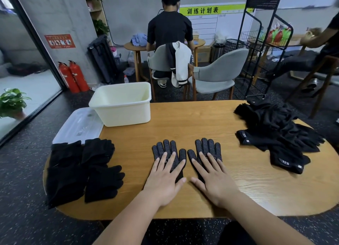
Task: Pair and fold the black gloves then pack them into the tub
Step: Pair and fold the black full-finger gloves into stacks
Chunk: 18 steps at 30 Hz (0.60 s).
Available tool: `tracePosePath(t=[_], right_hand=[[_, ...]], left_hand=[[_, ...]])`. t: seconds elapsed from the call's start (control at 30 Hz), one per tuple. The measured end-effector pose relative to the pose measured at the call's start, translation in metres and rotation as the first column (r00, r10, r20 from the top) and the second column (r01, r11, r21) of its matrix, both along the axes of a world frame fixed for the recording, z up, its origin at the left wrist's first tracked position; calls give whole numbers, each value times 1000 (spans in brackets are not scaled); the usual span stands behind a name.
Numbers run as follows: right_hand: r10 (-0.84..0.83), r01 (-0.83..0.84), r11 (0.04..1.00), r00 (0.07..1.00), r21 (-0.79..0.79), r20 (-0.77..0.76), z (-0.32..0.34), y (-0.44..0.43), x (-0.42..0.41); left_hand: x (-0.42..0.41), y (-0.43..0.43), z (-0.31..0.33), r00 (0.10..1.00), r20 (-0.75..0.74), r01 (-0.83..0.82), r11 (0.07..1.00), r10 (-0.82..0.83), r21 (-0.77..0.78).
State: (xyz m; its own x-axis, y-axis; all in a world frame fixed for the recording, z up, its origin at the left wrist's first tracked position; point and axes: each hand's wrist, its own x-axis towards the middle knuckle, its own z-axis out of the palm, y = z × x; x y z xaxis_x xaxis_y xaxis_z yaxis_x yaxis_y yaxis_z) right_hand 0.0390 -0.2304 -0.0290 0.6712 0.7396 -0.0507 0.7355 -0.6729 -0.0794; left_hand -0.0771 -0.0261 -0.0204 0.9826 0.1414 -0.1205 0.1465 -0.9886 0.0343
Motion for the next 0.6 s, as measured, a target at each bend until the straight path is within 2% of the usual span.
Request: tracePosePath(t=[0.13,0.33,0.47,0.6], right_hand=[[-5,5,999,1000,-34,-16,5,1,-5],[2,0,998,1000,65,-25,5,-7,-24],[31,-49,971,997,233,77,6,-16,-36],[53,-122,928,979,353,199,-7,-27,-47]], left_hand=[[1,0,3,998,-66,-2,1000,2,-4],[-25,-9,5,999,-44,9,999,-11,-40],[-49,-10,1,983,182,-15,994,35,-110],[-60,-11,-5,904,411,-45,982,118,-184]])
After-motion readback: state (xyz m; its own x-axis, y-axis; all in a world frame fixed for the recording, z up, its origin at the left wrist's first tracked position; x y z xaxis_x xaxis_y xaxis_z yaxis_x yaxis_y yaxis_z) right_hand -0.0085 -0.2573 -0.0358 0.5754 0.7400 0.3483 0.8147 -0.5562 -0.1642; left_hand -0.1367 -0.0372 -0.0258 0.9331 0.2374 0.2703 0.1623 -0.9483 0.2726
